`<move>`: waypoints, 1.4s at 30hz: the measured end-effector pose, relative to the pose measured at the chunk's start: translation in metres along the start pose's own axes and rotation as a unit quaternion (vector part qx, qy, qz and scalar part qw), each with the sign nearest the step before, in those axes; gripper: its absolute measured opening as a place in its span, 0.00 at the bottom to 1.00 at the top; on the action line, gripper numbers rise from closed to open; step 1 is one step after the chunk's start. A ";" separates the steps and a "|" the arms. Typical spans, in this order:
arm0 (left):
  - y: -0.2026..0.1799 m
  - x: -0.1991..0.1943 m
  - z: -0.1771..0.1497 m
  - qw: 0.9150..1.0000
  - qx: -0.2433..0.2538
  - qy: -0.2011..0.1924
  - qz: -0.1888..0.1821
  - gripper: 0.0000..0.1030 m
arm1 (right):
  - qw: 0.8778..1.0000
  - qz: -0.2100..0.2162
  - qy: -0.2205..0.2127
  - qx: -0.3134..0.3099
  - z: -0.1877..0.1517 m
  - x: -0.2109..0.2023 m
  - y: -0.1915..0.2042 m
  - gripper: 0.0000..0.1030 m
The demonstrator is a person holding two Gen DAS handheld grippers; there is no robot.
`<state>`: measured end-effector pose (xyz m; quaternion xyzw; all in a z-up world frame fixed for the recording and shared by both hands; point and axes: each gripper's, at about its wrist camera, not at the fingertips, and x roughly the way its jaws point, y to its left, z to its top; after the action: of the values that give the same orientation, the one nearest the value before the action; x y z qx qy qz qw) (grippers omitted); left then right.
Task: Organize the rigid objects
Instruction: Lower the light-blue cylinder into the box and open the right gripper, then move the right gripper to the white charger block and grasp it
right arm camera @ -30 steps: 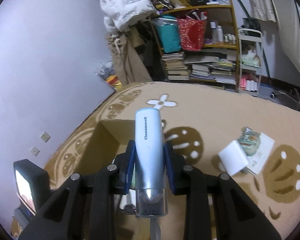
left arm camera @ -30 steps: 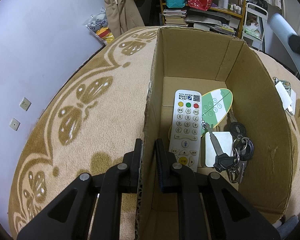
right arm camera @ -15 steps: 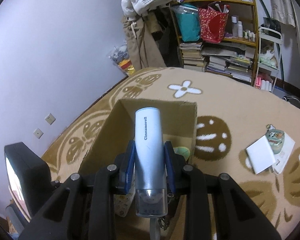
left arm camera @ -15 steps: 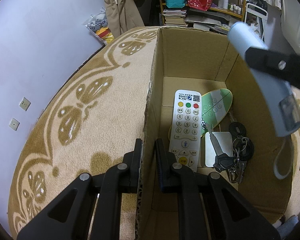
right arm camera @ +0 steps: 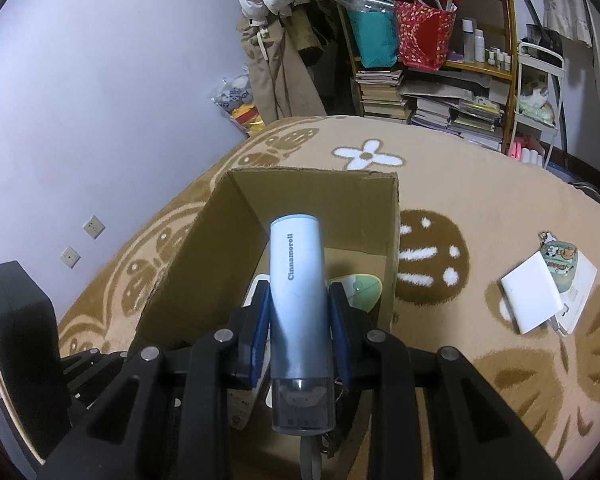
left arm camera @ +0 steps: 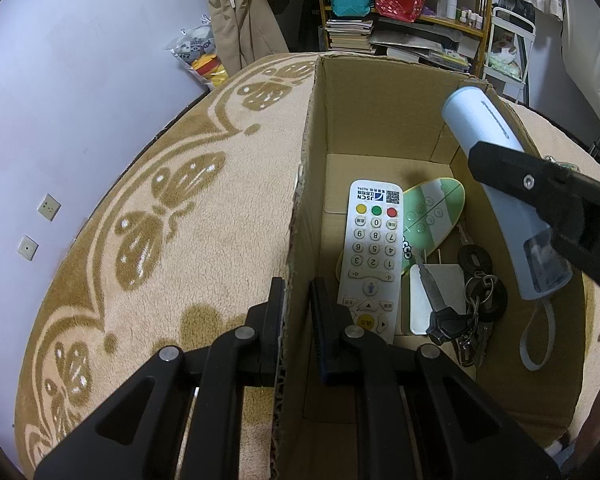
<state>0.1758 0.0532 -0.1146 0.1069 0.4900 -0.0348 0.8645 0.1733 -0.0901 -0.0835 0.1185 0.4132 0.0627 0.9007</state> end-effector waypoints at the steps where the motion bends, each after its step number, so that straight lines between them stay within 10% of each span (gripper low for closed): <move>1: 0.000 0.000 0.000 1.000 0.000 0.000 0.000 0.12 | 1.000 -0.004 0.001 -0.002 -0.001 0.001 0.001 0.30; 14: 0.000 -0.001 0.001 1.000 -0.004 -0.002 -0.003 0.12 | 0.998 -0.035 -0.048 -0.015 0.019 -0.023 -0.003 0.31; 18: -0.001 -0.001 0.001 1.000 -0.003 -0.003 -0.002 0.12 | 0.994 -0.077 -0.075 -0.013 0.030 -0.033 -0.021 0.66; 42: -0.002 0.000 0.000 1.000 -0.011 -0.006 0.001 0.12 | 0.983 -0.152 -0.028 0.105 0.025 -0.013 -0.184 0.74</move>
<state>0.1750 0.0517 -0.1146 0.0974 0.4851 -0.0290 0.8685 0.1867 -0.2740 -0.1070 0.1497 0.4055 -0.1214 0.8935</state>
